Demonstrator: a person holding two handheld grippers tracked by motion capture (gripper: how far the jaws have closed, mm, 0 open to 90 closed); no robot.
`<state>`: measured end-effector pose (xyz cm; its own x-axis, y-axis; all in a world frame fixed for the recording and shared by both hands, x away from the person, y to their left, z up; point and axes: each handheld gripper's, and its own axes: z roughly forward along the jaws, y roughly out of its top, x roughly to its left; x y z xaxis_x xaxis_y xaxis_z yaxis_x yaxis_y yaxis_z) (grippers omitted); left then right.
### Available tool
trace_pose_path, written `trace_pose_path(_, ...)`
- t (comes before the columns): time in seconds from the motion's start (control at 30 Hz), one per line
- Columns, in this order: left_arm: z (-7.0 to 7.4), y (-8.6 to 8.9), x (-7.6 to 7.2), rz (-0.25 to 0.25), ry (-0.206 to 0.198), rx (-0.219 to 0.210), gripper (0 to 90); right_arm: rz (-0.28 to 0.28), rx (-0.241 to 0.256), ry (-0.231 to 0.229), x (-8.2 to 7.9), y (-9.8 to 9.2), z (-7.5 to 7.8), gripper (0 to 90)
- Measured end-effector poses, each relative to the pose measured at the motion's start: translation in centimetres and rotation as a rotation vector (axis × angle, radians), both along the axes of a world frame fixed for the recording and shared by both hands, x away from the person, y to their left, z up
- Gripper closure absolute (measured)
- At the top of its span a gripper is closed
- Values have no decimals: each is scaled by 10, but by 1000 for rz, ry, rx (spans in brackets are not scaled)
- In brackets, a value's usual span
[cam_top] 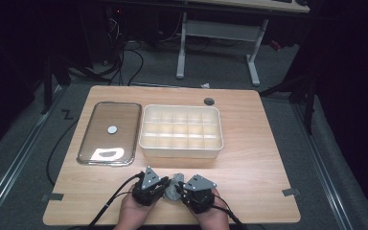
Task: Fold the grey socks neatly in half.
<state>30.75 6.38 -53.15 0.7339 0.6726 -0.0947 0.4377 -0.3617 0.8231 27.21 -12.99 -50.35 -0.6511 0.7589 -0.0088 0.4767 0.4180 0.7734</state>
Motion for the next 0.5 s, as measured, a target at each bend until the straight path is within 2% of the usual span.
trace_pose_path(0.07,0,0,0,-1,1,-1,815,-4,-19,27,2,-3,-7,790)
trace_pose_path(0.13,0,0,0,-1,1,-1,809,-1,-33,32,2,-3,-11,787)
trace_pose_path(0.17,0,0,0,0,-1,2,807,9,-56,41,1,-3,-19,781)
trace_pose_path(0.27,0,0,0,-1,-1,3,802,14,-47,14,-1,-5,-22,781)
trace_pose_path(0.5,8,2,-3,3,-2,-14,781,11,-56,3,-2,-3,-23,781)
